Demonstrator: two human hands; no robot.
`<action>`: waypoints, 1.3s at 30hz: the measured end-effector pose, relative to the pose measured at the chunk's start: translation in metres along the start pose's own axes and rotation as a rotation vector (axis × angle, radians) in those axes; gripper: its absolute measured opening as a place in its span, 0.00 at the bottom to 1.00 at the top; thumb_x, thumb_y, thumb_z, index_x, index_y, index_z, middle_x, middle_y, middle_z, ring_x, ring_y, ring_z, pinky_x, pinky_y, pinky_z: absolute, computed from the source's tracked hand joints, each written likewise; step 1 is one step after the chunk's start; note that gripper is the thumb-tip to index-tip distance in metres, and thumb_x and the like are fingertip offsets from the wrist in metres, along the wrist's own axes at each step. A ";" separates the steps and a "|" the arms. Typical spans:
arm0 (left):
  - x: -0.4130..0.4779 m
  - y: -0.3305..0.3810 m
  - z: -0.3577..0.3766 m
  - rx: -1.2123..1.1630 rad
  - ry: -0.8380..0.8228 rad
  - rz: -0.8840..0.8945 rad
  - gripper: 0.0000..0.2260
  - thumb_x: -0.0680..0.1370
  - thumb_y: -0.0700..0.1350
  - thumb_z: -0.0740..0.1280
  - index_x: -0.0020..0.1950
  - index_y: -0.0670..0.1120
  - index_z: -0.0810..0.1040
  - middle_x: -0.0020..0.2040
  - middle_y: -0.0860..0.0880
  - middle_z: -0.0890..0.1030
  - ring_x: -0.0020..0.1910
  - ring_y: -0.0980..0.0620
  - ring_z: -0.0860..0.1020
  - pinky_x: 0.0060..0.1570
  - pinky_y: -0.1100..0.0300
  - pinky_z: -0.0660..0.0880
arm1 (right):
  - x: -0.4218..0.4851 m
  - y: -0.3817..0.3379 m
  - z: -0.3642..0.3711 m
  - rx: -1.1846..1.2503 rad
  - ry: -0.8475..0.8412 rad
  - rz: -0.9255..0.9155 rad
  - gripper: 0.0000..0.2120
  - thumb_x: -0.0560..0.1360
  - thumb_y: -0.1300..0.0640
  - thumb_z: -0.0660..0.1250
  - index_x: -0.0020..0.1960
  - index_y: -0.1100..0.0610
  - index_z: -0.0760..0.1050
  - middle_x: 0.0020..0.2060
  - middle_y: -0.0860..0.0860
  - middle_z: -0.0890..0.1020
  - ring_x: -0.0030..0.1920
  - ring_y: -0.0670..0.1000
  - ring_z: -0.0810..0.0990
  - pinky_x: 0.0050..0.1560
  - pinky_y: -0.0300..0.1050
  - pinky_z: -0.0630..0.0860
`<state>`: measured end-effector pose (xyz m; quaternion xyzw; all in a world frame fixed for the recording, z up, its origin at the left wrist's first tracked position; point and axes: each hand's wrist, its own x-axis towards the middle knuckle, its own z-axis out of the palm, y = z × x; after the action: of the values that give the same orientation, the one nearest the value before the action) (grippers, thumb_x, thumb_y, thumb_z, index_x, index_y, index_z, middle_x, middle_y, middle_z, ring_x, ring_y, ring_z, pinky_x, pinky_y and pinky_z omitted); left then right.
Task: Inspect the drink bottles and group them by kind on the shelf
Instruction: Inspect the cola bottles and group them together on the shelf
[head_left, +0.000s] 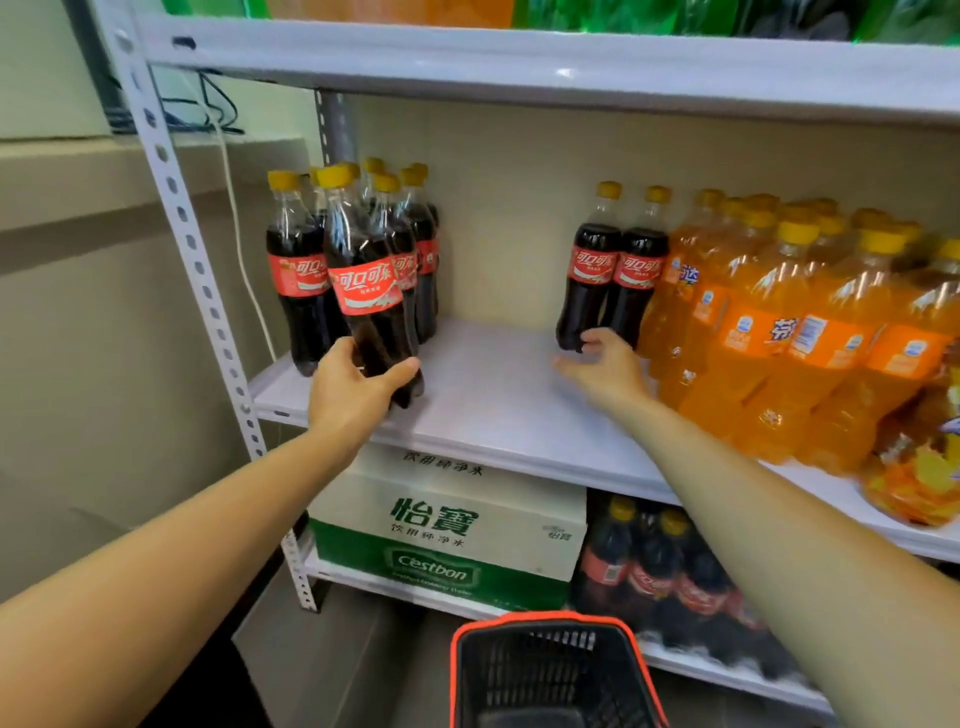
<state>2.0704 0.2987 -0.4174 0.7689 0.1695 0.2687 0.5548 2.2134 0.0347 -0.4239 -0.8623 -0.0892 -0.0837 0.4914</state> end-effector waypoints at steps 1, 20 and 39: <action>0.008 -0.005 -0.001 0.015 0.034 -0.016 0.24 0.73 0.51 0.78 0.65 0.46 0.76 0.57 0.47 0.83 0.55 0.44 0.83 0.55 0.41 0.80 | 0.015 0.000 0.006 -0.004 0.006 0.024 0.32 0.72 0.53 0.78 0.71 0.60 0.70 0.63 0.56 0.77 0.61 0.56 0.77 0.57 0.48 0.74; 0.055 -0.041 -0.002 0.043 0.104 0.138 0.26 0.73 0.44 0.79 0.67 0.46 0.73 0.58 0.52 0.81 0.57 0.51 0.81 0.60 0.47 0.79 | 0.087 -0.012 0.052 -0.189 0.418 0.171 0.38 0.71 0.48 0.79 0.72 0.64 0.66 0.67 0.64 0.74 0.66 0.68 0.75 0.63 0.60 0.74; -0.005 0.010 0.017 0.243 0.233 0.294 0.16 0.76 0.54 0.74 0.61 0.51 0.76 0.54 0.56 0.77 0.52 0.54 0.77 0.48 0.53 0.76 | -0.006 -0.011 0.007 0.313 0.103 -0.012 0.26 0.71 0.57 0.79 0.65 0.54 0.72 0.56 0.47 0.81 0.58 0.52 0.81 0.54 0.44 0.76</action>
<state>2.0764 0.2797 -0.4129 0.8104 0.1495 0.4112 0.3896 2.2053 0.0458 -0.4194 -0.7693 -0.0811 -0.1158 0.6230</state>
